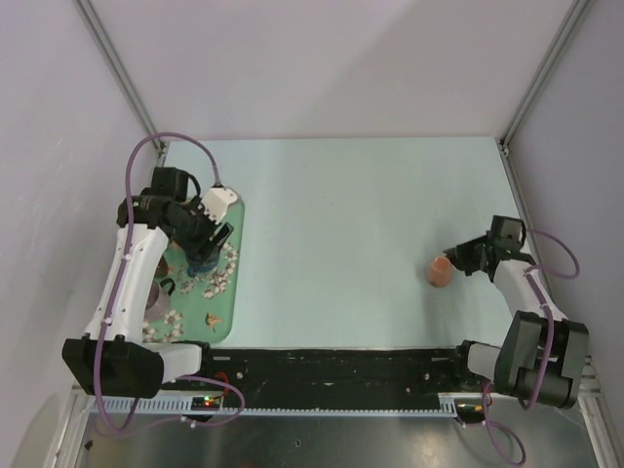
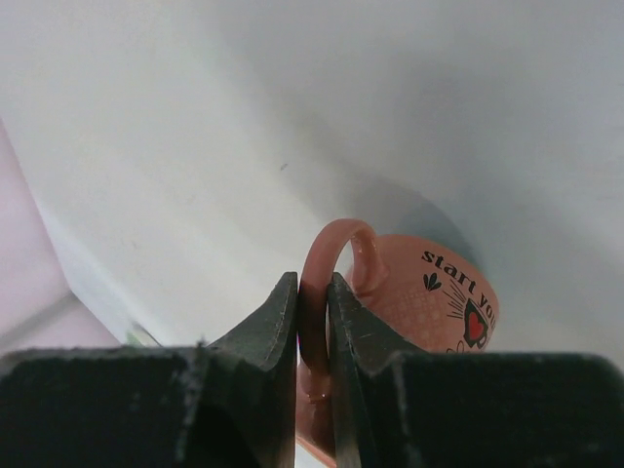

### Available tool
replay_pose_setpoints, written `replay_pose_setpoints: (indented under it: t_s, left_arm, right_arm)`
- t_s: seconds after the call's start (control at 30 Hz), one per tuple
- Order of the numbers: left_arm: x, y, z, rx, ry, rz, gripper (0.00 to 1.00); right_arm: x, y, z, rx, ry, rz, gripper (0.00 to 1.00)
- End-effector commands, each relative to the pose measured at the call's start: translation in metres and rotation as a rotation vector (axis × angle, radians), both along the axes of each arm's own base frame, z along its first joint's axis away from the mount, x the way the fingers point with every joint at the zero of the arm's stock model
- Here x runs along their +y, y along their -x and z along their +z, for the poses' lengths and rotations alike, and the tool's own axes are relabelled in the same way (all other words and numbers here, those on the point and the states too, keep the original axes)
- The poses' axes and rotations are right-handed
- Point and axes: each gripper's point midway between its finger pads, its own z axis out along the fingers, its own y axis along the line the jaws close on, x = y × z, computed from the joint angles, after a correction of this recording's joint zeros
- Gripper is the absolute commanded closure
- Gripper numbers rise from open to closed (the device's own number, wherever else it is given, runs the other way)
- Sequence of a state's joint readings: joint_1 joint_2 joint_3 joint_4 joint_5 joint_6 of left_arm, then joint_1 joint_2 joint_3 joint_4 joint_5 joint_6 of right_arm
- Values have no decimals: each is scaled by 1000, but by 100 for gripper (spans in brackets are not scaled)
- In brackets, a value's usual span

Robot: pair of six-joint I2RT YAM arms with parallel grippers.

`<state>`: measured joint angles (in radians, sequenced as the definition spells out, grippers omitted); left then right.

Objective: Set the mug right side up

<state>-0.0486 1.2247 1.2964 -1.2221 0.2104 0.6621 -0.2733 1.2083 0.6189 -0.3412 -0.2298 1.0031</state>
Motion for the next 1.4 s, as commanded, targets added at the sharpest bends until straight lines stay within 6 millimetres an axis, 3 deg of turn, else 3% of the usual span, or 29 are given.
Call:
replay_pose_setpoints:
  t_s: [0.0, 0.1, 0.27, 0.4, 0.6, 0.73, 0.93, 1.2, 1.37]
  left_arm:
    - [-26, 3, 12, -21, 123, -25, 28]
    - [-46, 4, 20, -15, 209, -52, 27]
    - [-90, 8, 43, 0, 385, -137, 27]
    - [-125, 9, 74, 28, 582, -201, 23]
    - [-166, 10, 119, 74, 807, -309, 15]
    - [-182, 7, 145, 113, 921, -343, 7]
    - [-200, 2, 182, 126, 1015, -376, 7]
    - [-208, 3, 206, 122, 1079, -422, 18]
    - [-210, 16, 220, 162, 1129, -469, 47]
  right_arm:
    - [41, -36, 59, -224, 108, 248, 100]
    - [70, -43, 83, -313, 136, 349, 100]
    - [144, -46, 131, -510, 121, 548, 100]
    - [204, -41, 193, -733, 84, 687, 100]
    - [282, -2, 288, -1025, -28, 873, 100]
    - [308, 27, 345, -1198, -129, 906, 100]
    - [332, 56, 399, -1355, -213, 939, 100]
    - [355, 72, 423, -1426, -291, 987, 100]
    - [360, 69, 422, -1427, -299, 994, 100]
